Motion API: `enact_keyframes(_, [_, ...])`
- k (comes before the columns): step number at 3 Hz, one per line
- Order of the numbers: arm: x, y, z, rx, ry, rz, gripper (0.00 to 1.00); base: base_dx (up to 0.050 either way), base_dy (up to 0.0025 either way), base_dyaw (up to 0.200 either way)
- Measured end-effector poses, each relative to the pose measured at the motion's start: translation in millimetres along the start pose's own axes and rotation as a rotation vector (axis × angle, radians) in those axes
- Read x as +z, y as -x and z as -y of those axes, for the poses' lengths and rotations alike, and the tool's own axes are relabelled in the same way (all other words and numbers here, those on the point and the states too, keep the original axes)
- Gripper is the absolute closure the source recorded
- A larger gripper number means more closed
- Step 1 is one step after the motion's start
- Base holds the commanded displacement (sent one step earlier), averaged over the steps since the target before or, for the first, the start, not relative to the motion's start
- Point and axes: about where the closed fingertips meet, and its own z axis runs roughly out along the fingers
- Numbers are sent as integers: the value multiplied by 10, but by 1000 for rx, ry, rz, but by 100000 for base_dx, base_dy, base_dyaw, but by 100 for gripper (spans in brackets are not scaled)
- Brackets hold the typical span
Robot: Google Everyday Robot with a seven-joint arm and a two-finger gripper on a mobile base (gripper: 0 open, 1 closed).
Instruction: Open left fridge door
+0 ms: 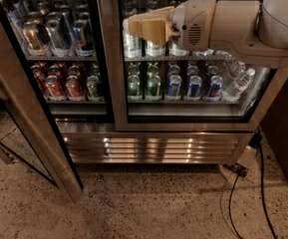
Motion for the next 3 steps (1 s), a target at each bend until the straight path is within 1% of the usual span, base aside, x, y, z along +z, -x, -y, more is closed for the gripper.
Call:
enact_keyframes(2, [0,0,0,0,0,0,100,2,-3,19227])
enact_keyframes(3, [0,0,0,0,0,0,100,-2348,-187,17432])
